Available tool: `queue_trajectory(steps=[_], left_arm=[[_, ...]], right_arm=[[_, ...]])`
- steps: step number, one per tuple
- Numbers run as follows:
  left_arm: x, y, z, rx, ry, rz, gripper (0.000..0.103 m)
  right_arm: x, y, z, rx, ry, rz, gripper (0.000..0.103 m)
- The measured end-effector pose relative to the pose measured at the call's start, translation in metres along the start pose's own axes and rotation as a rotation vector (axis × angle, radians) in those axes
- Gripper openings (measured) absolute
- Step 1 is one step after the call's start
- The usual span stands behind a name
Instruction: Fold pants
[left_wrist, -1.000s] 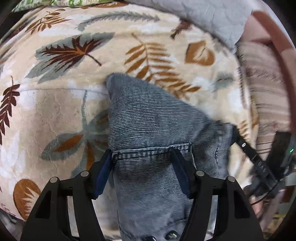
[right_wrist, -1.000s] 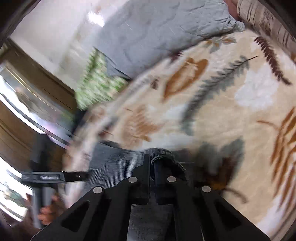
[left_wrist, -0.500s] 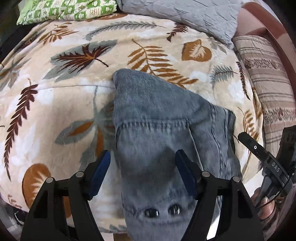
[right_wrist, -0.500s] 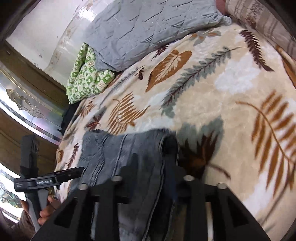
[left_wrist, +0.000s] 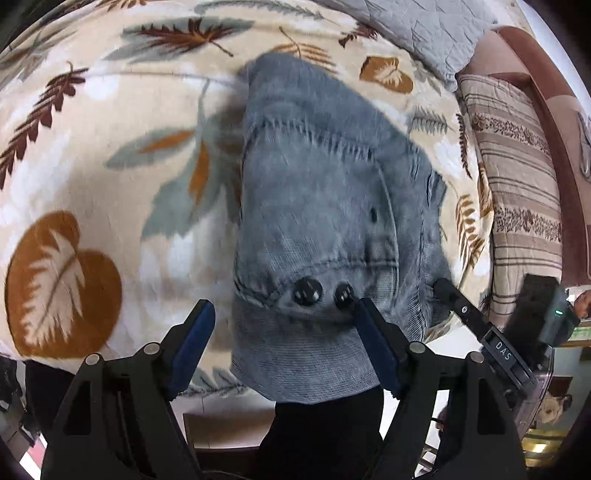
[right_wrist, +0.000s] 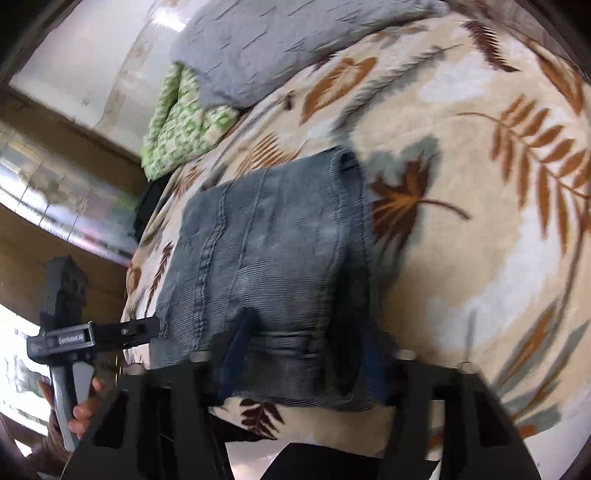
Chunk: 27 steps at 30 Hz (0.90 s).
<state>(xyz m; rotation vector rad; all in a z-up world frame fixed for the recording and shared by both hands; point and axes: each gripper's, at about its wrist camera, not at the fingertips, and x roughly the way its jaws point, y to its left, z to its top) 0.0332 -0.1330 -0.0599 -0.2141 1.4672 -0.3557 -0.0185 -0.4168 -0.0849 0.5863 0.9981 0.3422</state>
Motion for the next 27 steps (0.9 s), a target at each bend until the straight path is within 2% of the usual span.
queue_trajectory(steps=[2,4,5,8,9,11,12,13,14,15,16,18,19,23,27], left_arm=[[0.010,-0.001,-0.002,0.010,0.018,0.018,0.082],[0.020,0.001,-0.003,0.001,0.029,0.009,0.090],[0.022,0.004,-0.004,-0.007,0.026,0.006,0.094],[0.019,0.005,-0.004,-0.001,0.027,-0.003,0.093],[0.015,0.004,-0.003,0.009,0.028,-0.004,0.093],[0.004,0.004,-0.003,0.038,0.011,-0.006,0.093],[-0.006,0.003,-0.002,0.053,-0.012,-0.019,0.093],[-0.011,0.005,-0.002,0.061,-0.028,-0.030,0.093],[-0.022,0.005,0.001,0.072,-0.061,-0.043,0.093],[-0.027,0.004,0.005,0.081,-0.082,-0.041,0.093],[-0.031,0.003,0.009,0.091,-0.099,-0.033,0.093],[-0.032,0.005,0.016,0.097,-0.109,-0.026,0.093],[-0.028,0.006,0.022,0.092,-0.098,-0.031,0.093],[-0.003,0.010,0.037,0.063,-0.026,-0.059,0.093],[0.013,0.008,0.045,0.034,0.026,-0.133,0.093]], right_arm=[[-0.002,0.012,-0.004,-0.101,-0.014,-0.084,0.010],[0.010,0.004,-0.007,-0.134,0.030,-0.177,0.012],[0.016,-0.001,-0.010,-0.141,0.042,-0.188,0.011],[0.012,0.001,-0.008,-0.126,0.023,-0.179,0.014],[0.010,0.004,-0.007,-0.130,0.022,-0.173,0.019],[0.001,0.007,-0.005,-0.128,0.007,-0.150,0.022],[-0.008,0.006,-0.003,-0.109,-0.014,-0.130,0.026],[-0.017,0.002,0.001,-0.081,-0.042,-0.113,0.036],[-0.022,-0.002,0.004,-0.061,-0.062,-0.105,0.041],[-0.027,-0.006,0.009,-0.039,-0.082,-0.101,0.050],[-0.031,-0.010,0.013,-0.022,-0.095,-0.105,0.054],[-0.031,-0.017,0.023,0.000,-0.097,-0.104,0.057],[-0.027,-0.020,0.027,0.011,-0.091,-0.096,0.060],[0.002,-0.031,0.039,0.065,-0.040,-0.056,0.061],[0.030,-0.044,0.039,0.111,0.023,0.044,0.061]])
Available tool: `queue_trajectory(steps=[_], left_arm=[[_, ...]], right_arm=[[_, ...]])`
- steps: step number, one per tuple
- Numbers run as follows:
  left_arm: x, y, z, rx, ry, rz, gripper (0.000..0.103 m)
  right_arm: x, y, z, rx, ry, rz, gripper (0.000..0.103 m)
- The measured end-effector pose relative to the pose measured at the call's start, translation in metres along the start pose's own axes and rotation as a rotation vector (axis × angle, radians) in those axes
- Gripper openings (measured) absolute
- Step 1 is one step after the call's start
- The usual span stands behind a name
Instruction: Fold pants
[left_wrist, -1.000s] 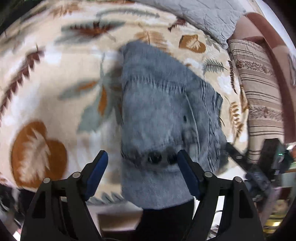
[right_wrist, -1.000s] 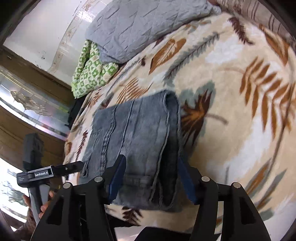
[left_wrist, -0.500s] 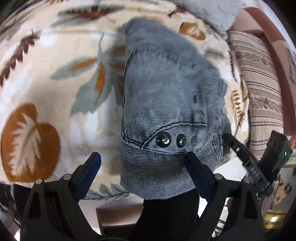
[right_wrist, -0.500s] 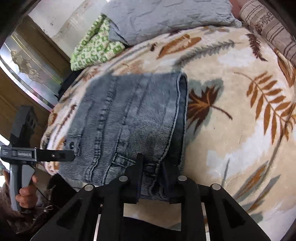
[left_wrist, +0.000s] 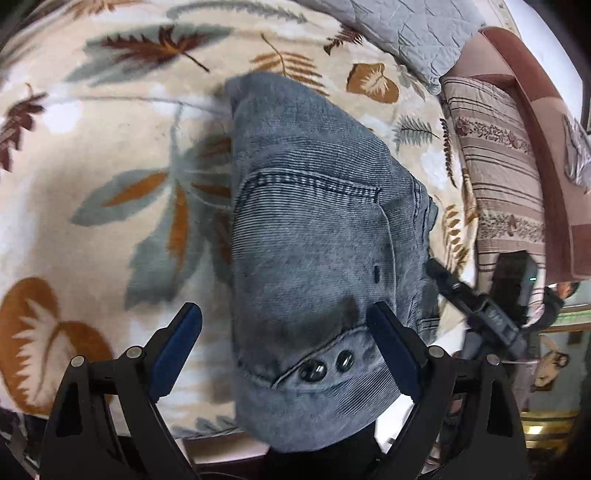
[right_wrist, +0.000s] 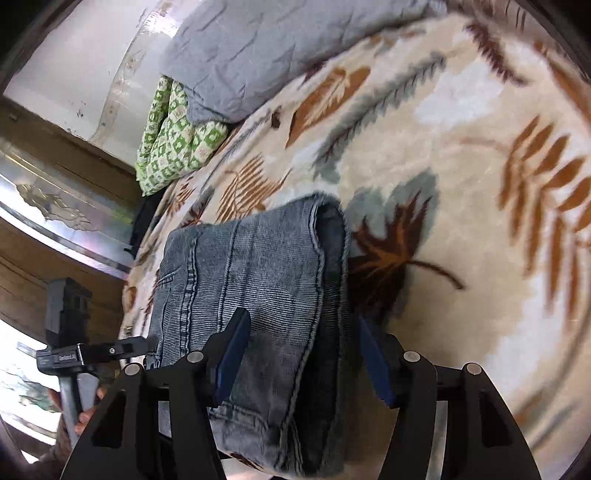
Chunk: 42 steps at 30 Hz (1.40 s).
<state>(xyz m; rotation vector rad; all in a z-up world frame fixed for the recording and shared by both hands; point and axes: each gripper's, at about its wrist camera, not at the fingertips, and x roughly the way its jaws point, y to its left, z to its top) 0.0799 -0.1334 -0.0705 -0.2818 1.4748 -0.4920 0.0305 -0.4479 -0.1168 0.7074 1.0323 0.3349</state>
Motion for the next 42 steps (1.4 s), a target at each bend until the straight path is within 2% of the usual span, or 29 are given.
queue_trajectory(steps=[2,3,5,7,9,10,11,12,13,14,17,24,30,37,42], left_arm=[[0.005,-0.003,0.002,-0.001,0.016,-0.037,0.093],[0.009,-0.004,0.003,0.004,0.025,-0.057,0.093],[0.018,-0.006,0.005,0.013,0.046,-0.078,0.093],[0.027,-0.006,0.006,0.001,0.063,-0.089,0.093],[0.030,-0.004,0.007,-0.032,0.066,-0.115,0.093],[0.029,-0.005,0.006,-0.033,0.063,-0.114,0.089],[0.025,-0.009,0.004,-0.022,0.055,-0.113,0.076],[0.022,-0.011,0.003,-0.012,0.047,-0.111,0.070],[0.017,-0.014,0.001,0.003,0.033,-0.101,0.057],[0.011,-0.018,-0.001,0.018,0.020,-0.096,0.045],[0.000,-0.024,-0.004,0.030,-0.010,-0.083,0.033],[-0.039,-0.019,0.001,0.045,-0.097,-0.061,0.031],[-0.075,-0.007,0.038,0.042,-0.182,-0.025,0.031],[-0.074,0.010,0.093,0.025,-0.218,0.052,0.032],[-0.046,0.033,0.118,-0.009,-0.181,0.094,0.033]], right_arm=[[0.004,-0.001,-0.002,0.001,0.013,0.090,0.064],[0.003,-0.002,-0.002,-0.002,0.016,0.126,0.070],[0.004,-0.008,-0.001,0.003,0.029,0.173,0.072],[0.010,-0.015,0.000,0.006,0.066,0.176,0.068],[0.011,-0.009,0.001,-0.025,0.079,0.142,0.067],[0.010,0.000,0.000,-0.069,0.085,0.091,0.063],[0.009,0.008,-0.002,-0.101,0.090,0.063,0.060],[0.008,0.014,-0.003,-0.118,0.093,0.053,0.052],[0.006,0.019,-0.004,-0.128,0.091,0.045,0.044],[0.004,0.023,-0.004,-0.138,0.085,0.028,0.043],[-0.002,0.040,-0.008,-0.166,0.079,0.019,0.041],[-0.009,0.079,-0.005,-0.204,0.068,0.047,0.041],[0.001,0.123,0.039,-0.256,0.006,0.072,0.044],[0.051,0.145,0.092,-0.278,-0.005,0.050,0.044],[0.095,0.133,0.109,-0.260,0.031,-0.005,0.044]])
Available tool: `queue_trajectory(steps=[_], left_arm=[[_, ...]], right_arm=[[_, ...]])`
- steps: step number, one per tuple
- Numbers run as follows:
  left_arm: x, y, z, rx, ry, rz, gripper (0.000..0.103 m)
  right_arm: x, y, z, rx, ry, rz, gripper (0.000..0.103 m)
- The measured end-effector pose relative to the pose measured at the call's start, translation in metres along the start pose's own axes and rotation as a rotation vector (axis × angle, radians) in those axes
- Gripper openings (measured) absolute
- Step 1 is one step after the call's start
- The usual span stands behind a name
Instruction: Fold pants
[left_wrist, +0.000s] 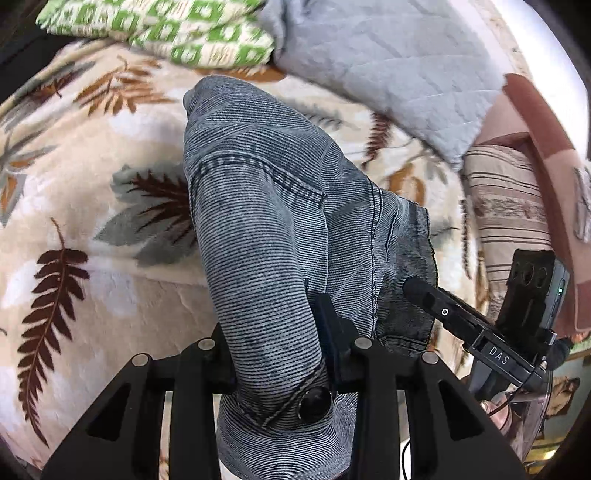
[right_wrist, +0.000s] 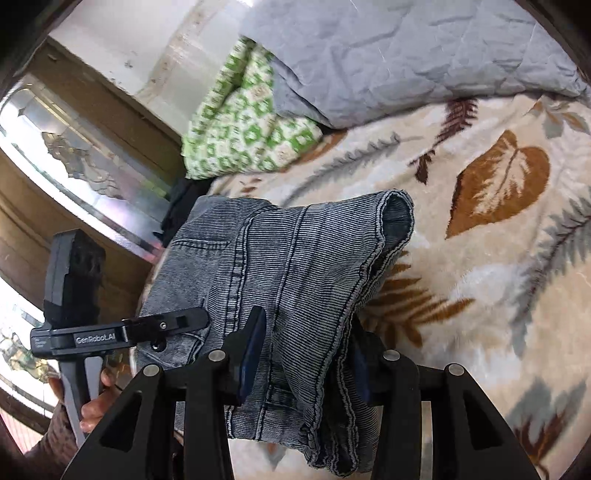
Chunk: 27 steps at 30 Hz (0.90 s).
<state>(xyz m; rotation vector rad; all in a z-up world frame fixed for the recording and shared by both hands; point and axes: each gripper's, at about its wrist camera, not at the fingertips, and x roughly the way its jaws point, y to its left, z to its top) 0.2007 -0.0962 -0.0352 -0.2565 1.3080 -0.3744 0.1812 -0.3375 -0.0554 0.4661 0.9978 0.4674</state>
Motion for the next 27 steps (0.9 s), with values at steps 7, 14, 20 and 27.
queue_trajectory(steps=[7,14,20,27], left_arm=[[0.019,0.022,-0.005,-0.014,-0.007,0.063,0.061],[-0.017,0.008,-0.037,0.099,-0.141,0.279,0.076],[-0.050,-0.002,-0.099,0.166,-0.316,0.459,0.079],[-0.068,-0.012,-0.150,0.206,-0.356,0.461,0.080]], right_arm=[[0.028,-0.010,-0.007,-0.134,0.036,-0.214,0.062],[-0.024,-0.008,-0.018,-0.100,-0.040,-0.359,0.088],[-0.057,0.004,-0.059,-0.061,0.031,-0.496,0.103],[-0.110,0.033,-0.131,-0.115,-0.094,-0.549,0.103]])
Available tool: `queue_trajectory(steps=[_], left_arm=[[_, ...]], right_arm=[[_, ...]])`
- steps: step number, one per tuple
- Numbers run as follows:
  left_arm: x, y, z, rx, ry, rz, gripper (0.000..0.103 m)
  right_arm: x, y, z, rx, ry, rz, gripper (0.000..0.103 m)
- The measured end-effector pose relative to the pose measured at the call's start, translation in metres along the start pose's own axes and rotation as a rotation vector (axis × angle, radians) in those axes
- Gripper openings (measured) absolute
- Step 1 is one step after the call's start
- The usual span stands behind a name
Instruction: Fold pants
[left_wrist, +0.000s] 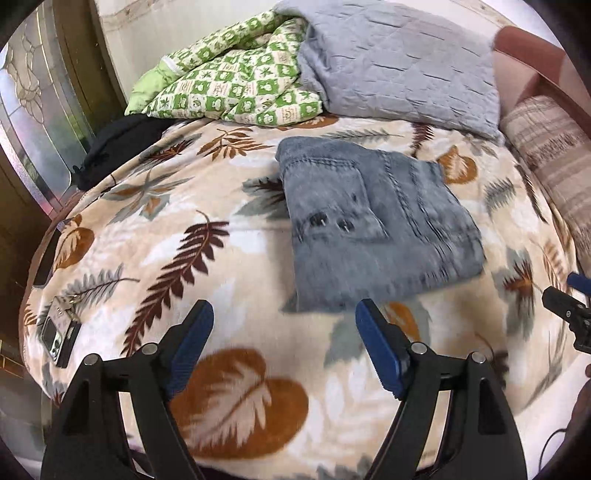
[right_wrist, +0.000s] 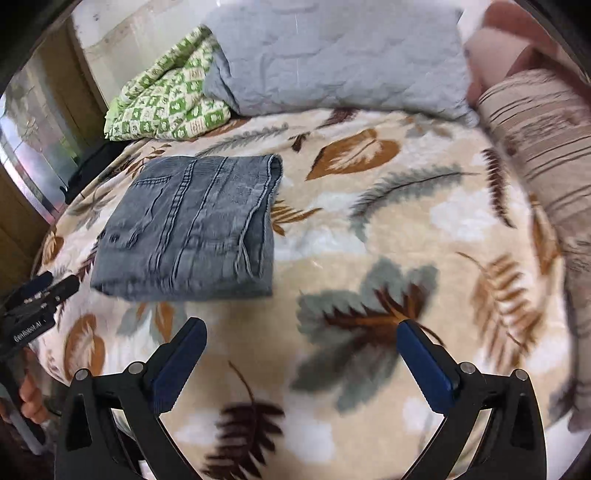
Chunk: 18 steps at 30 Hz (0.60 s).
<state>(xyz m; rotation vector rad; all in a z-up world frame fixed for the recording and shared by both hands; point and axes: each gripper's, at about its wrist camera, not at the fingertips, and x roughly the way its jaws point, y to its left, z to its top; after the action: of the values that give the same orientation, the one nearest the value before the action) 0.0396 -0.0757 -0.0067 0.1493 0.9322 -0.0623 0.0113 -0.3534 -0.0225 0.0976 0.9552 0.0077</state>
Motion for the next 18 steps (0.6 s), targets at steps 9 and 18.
queue_trajectory(steps=[9,18], left_arm=[[-0.028,-0.007,-0.030,0.044,-0.008,-0.001,0.082],[-0.039,-0.020,-0.047,0.087,0.045,-0.073,0.082]], right_arm=[[-0.036,0.014,-0.038,-0.106,-0.079,-0.041,0.103],[-0.035,0.019,-0.046,-0.089,-0.071,0.006,0.103]])
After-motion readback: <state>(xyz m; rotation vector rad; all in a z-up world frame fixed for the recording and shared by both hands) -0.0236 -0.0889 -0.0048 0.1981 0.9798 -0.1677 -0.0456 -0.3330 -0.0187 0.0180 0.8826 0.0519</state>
